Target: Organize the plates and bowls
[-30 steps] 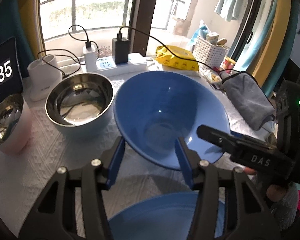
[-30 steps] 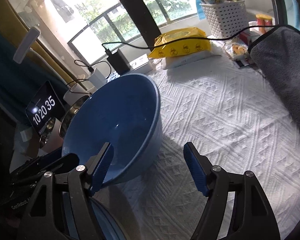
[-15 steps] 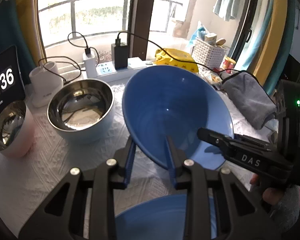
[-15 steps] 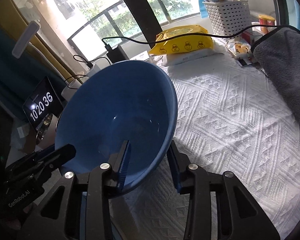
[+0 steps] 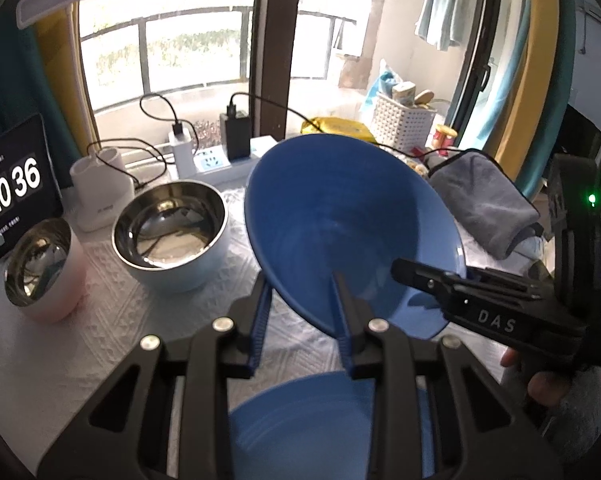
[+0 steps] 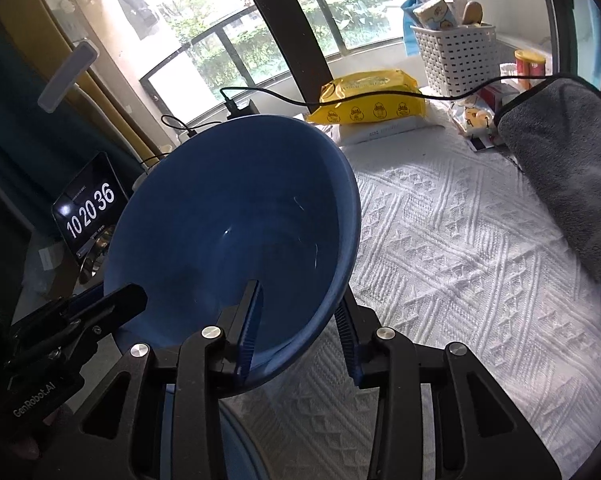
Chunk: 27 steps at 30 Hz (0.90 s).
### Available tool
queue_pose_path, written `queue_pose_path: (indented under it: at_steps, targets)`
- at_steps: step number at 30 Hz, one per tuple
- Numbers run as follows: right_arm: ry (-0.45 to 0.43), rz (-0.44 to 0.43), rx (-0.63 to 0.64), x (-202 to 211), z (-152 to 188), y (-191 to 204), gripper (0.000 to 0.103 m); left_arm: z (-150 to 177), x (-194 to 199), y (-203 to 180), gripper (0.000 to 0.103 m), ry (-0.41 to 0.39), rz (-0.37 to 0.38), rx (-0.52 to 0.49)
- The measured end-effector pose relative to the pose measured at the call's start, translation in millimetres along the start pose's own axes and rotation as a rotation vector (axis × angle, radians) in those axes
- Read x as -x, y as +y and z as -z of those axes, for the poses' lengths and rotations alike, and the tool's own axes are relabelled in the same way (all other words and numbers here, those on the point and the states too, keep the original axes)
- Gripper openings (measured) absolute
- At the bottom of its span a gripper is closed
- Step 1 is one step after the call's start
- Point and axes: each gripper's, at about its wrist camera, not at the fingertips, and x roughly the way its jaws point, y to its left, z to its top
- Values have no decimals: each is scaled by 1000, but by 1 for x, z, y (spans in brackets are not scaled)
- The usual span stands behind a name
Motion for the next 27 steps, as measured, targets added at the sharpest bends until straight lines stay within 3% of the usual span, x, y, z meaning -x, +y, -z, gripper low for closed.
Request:
queue_pose_path:
  at_steps: [27]
  targets:
    - [-48, 4, 53, 56, 33, 52, 39, 33, 76, 6, 30, -80, 14, -3]
